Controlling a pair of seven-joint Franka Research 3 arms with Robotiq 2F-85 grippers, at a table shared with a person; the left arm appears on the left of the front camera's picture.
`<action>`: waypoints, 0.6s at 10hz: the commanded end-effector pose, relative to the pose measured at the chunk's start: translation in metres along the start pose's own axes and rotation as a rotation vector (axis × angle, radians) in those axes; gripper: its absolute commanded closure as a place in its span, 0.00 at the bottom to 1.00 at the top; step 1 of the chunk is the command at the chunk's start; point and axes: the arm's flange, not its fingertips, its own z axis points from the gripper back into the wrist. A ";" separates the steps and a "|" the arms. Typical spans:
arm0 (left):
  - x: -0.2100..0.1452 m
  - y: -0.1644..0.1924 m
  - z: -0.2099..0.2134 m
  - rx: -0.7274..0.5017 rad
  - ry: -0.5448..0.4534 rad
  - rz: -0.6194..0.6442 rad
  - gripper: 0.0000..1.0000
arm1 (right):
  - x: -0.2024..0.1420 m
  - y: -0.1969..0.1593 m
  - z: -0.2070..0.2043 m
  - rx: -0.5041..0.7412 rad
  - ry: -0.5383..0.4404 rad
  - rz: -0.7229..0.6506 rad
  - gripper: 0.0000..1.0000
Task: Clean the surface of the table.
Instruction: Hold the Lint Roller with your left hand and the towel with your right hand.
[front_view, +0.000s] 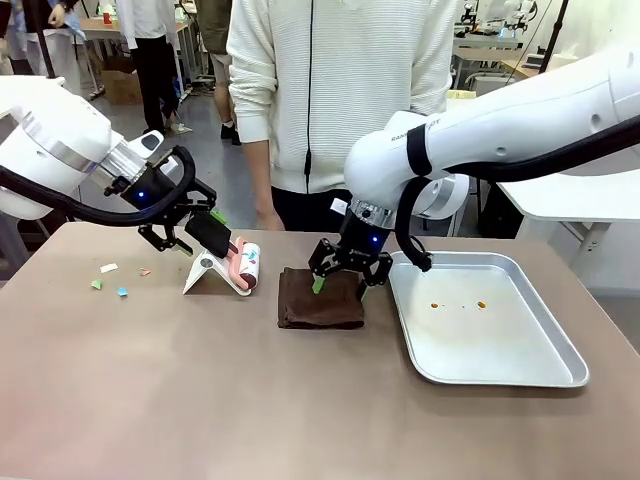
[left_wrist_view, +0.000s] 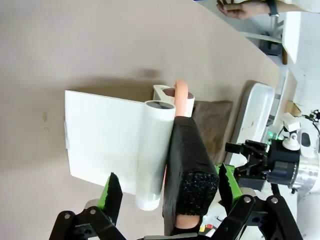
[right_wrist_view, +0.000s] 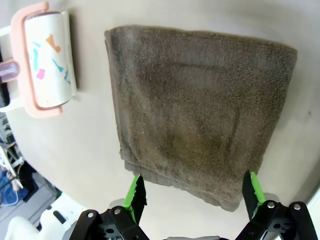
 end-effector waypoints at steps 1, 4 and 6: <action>0.004 0.004 0.004 -0.119 0.045 -0.024 0.00 | 0.010 0.005 -0.001 -0.044 0.031 -0.031 0.00; 0.005 0.013 0.020 -0.155 0.034 -0.047 0.00 | 0.015 0.008 -0.011 -0.053 0.069 -0.035 0.00; 0.004 0.017 0.025 -0.163 0.023 -0.069 0.00 | 0.018 0.006 -0.013 -0.045 0.090 -0.057 0.00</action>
